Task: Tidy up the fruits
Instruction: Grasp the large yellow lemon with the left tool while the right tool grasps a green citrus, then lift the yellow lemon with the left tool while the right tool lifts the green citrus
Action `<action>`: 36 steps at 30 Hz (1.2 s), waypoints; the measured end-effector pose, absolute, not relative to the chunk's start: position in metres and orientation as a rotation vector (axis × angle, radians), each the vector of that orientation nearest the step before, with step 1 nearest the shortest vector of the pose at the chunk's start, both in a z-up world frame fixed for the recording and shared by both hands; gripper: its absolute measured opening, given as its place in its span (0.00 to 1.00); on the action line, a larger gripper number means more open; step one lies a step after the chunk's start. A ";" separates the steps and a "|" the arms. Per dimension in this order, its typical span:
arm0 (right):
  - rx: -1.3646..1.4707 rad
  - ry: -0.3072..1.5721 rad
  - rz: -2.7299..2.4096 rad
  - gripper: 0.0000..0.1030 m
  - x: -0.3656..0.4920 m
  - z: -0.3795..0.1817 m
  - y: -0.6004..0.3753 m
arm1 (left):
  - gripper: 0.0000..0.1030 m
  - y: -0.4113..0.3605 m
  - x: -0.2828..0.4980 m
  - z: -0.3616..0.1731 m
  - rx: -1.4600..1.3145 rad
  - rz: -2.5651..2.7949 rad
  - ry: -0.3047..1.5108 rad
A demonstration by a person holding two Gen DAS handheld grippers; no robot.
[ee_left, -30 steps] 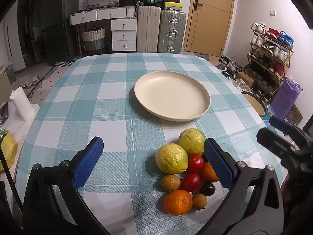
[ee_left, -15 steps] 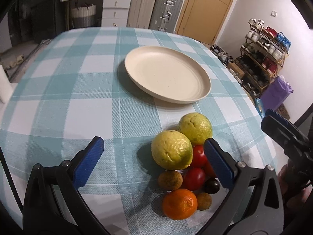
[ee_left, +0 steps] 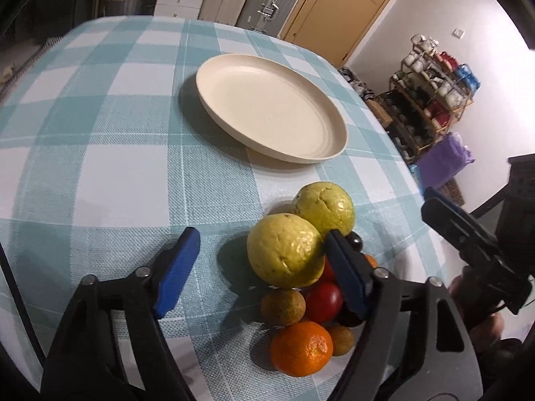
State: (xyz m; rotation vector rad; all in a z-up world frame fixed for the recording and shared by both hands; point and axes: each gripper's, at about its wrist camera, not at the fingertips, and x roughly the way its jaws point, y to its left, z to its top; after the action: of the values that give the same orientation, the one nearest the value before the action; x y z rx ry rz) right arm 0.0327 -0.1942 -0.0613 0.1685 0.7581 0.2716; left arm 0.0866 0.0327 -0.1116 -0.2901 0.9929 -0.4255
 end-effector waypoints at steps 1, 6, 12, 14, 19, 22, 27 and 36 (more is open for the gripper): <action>0.175 0.762 0.277 1.00 0.034 -0.062 -0.194 | 0.66 0.034 0.087 -0.113 -0.303 -0.439 0.995; 0.189 0.782 0.289 1.00 0.039 -0.064 -0.193 | 0.46 0.034 0.087 -0.115 -0.351 -0.508 0.998; 0.188 0.793 0.299 1.00 0.042 -0.065 -0.186 | 0.45 0.033 0.086 -0.114 -0.343 -0.518 0.990; 0.184 0.797 0.305 1.00 0.043 -0.065 -0.184 | 0.45 0.034 0.085 -0.115 -0.351 -0.522 0.993; 0.190 0.788 0.348 1.00 0.047 -0.065 -0.179 | 0.45 0.040 0.085 -0.115 -0.366 -0.518 0.997; 0.207 0.793 0.401 1.00 0.050 -0.065 -0.175 | 0.45 0.048 0.085 -0.113 -0.392 -0.518 0.991; 0.199 0.822 0.450 1.00 0.057 -0.073 -0.162 | 0.25 0.065 0.087 -0.107 -0.456 -0.527 0.967; 0.205 0.887 0.473 1.00 0.072 -0.090 -0.144 | 0.48 0.069 0.089 -0.112 -0.460 -0.523 0.996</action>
State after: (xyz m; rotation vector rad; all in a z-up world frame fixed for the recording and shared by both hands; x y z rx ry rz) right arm 0.0719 -0.1439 -0.0899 0.2048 0.8870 0.4729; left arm 0.0887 0.0691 -0.1116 -0.4603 0.9965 -0.5227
